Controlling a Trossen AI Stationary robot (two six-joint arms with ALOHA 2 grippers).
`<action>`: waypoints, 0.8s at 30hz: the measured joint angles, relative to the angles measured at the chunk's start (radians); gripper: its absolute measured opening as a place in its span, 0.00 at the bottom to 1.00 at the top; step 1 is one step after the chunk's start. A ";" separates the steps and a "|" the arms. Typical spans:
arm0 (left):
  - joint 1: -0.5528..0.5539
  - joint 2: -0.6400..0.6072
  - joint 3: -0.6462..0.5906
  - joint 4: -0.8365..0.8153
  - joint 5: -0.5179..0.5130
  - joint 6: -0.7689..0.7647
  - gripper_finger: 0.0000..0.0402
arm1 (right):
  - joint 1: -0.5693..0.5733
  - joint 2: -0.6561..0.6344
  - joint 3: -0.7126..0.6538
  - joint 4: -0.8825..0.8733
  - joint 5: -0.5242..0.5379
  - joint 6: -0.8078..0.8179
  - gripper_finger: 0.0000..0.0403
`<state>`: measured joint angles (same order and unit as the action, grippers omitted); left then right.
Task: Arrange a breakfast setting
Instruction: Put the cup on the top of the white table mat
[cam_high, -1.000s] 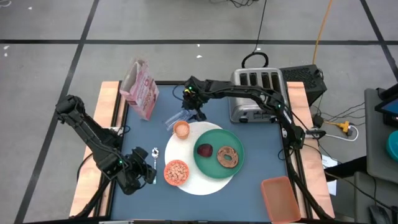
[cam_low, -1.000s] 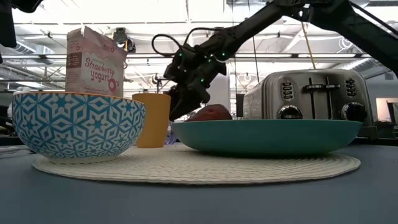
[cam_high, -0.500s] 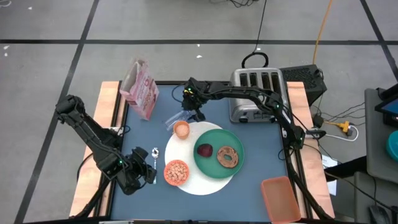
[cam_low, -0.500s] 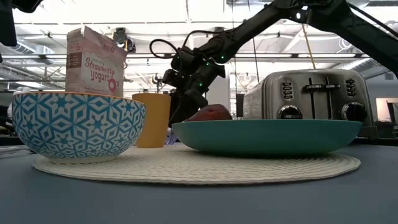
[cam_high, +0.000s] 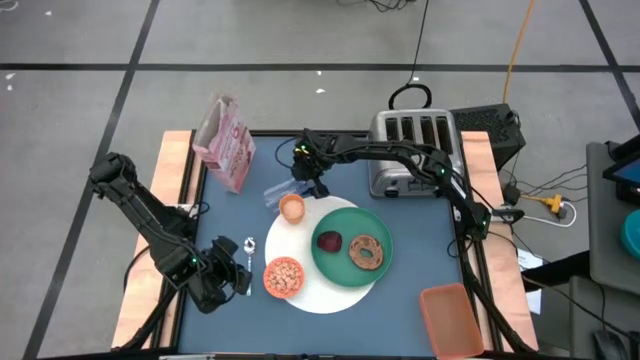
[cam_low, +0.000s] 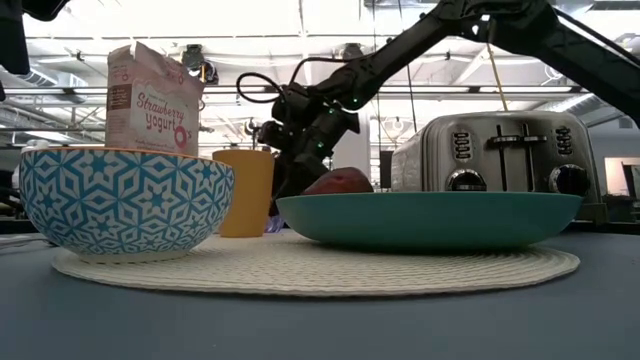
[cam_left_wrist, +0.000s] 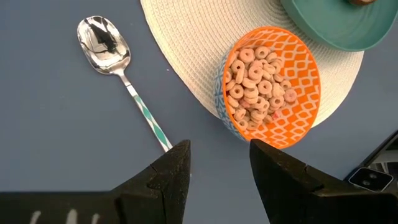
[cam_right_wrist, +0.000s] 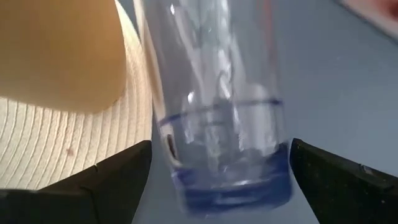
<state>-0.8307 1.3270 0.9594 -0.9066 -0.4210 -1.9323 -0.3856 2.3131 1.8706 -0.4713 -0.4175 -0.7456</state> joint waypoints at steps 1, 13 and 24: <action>0.000 0.000 0.000 0.000 0.000 -0.003 0.42 | 0.000 0.000 0.000 0.008 -0.001 0.000 0.92; 0.000 0.000 0.000 0.000 -0.001 -0.010 0.42 | 0.005 0.014 0.000 0.039 0.002 0.001 0.92; 0.003 0.000 0.000 0.004 -0.002 -0.017 0.42 | 0.021 0.023 0.000 0.054 0.002 0.000 0.81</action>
<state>-0.8280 1.3273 0.9595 -0.9025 -0.4225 -1.9495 -0.3641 2.3360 1.8706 -0.4171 -0.4152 -0.7452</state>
